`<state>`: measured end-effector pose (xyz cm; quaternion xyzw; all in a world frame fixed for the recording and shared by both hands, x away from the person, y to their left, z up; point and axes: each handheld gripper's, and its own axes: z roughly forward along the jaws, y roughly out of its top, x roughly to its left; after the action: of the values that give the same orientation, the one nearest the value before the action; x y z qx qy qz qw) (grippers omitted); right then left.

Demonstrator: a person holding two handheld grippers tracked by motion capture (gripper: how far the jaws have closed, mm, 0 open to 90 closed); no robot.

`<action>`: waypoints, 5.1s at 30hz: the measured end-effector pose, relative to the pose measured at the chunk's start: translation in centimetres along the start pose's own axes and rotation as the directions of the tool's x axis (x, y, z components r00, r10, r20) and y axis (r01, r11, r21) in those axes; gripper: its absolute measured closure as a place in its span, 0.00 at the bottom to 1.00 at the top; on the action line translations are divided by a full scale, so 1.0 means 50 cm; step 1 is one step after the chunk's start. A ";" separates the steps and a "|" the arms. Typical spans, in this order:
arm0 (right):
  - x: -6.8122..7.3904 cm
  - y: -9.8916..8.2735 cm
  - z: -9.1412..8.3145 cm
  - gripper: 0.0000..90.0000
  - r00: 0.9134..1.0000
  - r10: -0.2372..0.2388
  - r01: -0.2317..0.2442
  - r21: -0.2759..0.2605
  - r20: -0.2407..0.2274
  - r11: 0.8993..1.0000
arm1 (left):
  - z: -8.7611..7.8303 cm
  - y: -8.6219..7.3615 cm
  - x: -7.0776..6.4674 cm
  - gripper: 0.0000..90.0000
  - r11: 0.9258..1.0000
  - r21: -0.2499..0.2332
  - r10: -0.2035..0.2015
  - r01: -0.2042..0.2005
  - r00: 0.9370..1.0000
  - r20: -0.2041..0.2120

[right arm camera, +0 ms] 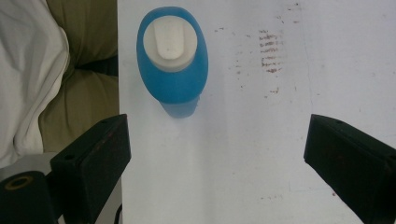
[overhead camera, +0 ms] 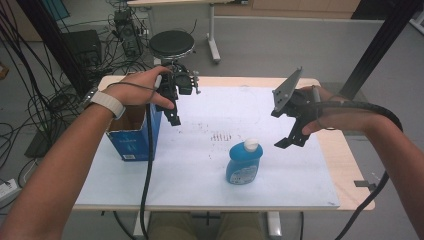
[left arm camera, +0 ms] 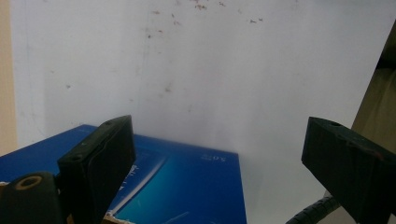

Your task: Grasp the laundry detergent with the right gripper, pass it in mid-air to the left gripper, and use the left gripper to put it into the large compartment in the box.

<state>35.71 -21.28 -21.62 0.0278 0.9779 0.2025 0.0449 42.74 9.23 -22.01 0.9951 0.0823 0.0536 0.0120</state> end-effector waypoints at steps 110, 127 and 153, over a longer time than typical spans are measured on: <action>0.006 -0.051 0.131 0.06 0.991 -0.068 0.046 -0.183 -0.118 0.982 | 0.035 0.004 -0.004 0.12 0.999 -0.024 -0.039 0.039 0.999 0.003; 0.008 -0.051 0.150 0.06 0.989 -0.073 0.047 -0.193 -0.127 0.980 | 0.038 0.001 -0.003 0.12 0.999 -0.025 -0.042 0.042 0.999 0.004; 0.011 -0.060 0.181 0.06 0.988 -0.075 0.043 -0.225 -0.133 0.973 | 0.045 -0.001 -0.002 0.12 0.999 -0.026 -0.045 0.045 0.999 0.009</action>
<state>35.93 -20.45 -31.12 -0.0210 0.9503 0.3103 -0.0155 42.87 9.24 -24.28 0.9930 0.1040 0.0500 0.0265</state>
